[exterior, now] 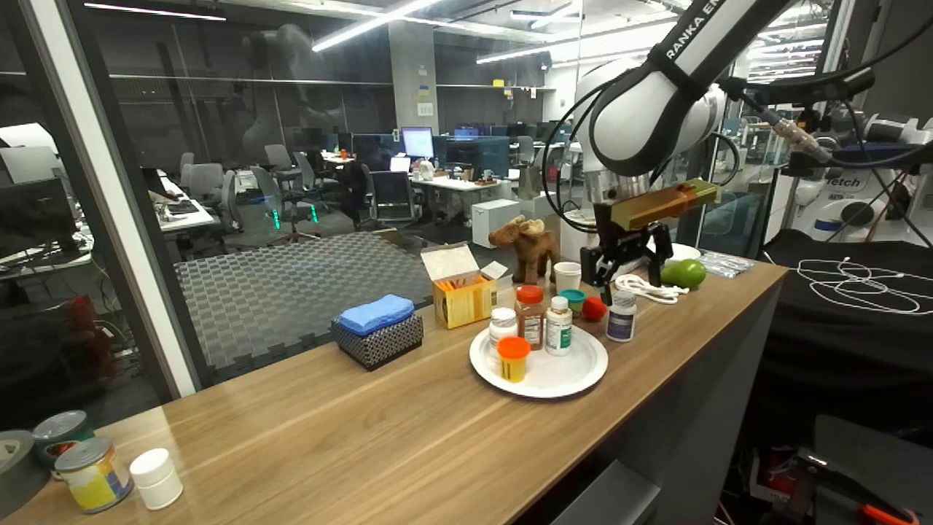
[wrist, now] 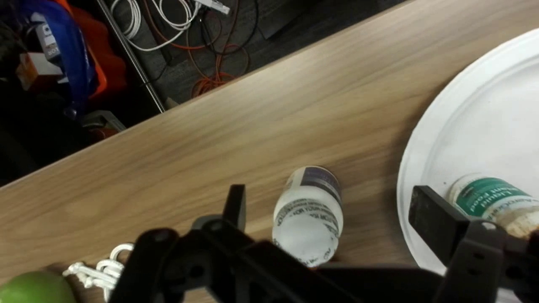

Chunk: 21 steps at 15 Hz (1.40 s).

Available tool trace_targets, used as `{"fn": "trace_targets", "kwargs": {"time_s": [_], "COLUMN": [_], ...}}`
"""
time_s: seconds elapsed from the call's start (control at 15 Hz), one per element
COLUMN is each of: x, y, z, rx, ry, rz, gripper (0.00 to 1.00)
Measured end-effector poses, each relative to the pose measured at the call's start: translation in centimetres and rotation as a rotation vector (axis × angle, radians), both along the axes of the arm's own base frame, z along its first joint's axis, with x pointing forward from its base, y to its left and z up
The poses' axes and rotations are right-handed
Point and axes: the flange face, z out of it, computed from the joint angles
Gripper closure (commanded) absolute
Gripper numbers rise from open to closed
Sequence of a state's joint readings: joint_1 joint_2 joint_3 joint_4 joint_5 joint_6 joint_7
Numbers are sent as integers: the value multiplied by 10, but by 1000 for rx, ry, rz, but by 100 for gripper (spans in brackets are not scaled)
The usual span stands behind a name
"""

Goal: Put the bottles and the red object on the plate

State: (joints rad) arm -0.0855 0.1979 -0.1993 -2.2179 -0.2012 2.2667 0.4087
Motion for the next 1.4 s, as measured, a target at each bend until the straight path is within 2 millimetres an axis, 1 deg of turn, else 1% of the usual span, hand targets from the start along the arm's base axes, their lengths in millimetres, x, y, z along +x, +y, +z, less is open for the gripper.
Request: {"fn": "trace_targets", "kwargs": {"time_s": [0.13, 0.33, 0.4, 0.47, 0.53, 0.73, 1.0, 1.2, 1.27, 1.33, 1.4], "x": [-3, -5, -6, -6, -7, -6, -1, 3, 5, 5, 6], "y": [-8, -20, -24, -27, -30, -37, -42, -43, -44, -44, -45], "z": [-7, -13, -15, -17, -19, -26, -26, -21, -20, -19, -19], "rx": [1, 15, 22, 31, 41, 60, 62, 56, 55, 54, 53], "ry": [10, -1, -7, -10, -14, -35, -62, -84, -88, -91, -92], "rz": [-14, -42, -50, -58, -67, -94, -106, -103, -103, -103, -103], "gripper": [0, 0, 25, 25, 32, 58, 86, 95, 93, 88, 68]}}
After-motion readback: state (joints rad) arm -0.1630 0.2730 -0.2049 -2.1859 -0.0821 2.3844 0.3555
